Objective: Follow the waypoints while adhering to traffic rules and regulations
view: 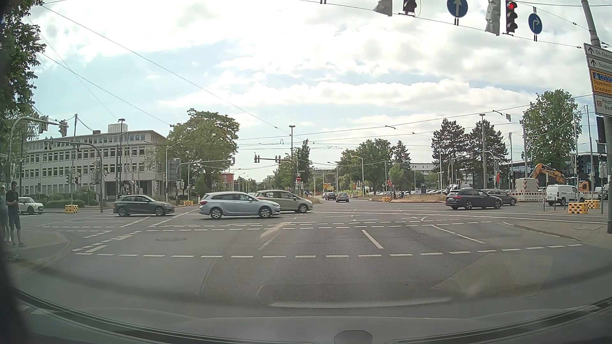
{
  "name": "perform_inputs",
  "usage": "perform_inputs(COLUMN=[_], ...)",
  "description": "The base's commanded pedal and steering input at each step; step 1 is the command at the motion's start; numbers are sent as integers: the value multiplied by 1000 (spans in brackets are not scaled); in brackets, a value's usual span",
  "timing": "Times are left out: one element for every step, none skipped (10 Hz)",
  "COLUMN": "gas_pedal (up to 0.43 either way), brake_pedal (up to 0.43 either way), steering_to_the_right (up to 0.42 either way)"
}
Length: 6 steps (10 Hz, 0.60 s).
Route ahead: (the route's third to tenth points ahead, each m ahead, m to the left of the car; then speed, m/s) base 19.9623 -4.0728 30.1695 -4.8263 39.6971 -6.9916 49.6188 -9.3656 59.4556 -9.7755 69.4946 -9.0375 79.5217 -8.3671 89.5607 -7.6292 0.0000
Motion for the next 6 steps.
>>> perform_inputs(gas_pedal=[0, 0, 0, 0, 0, 0], brake_pedal=[268, 268, 268, 268, 268, 268], steering_to_the_right=[21, 20, 21, 21, 21, 20])
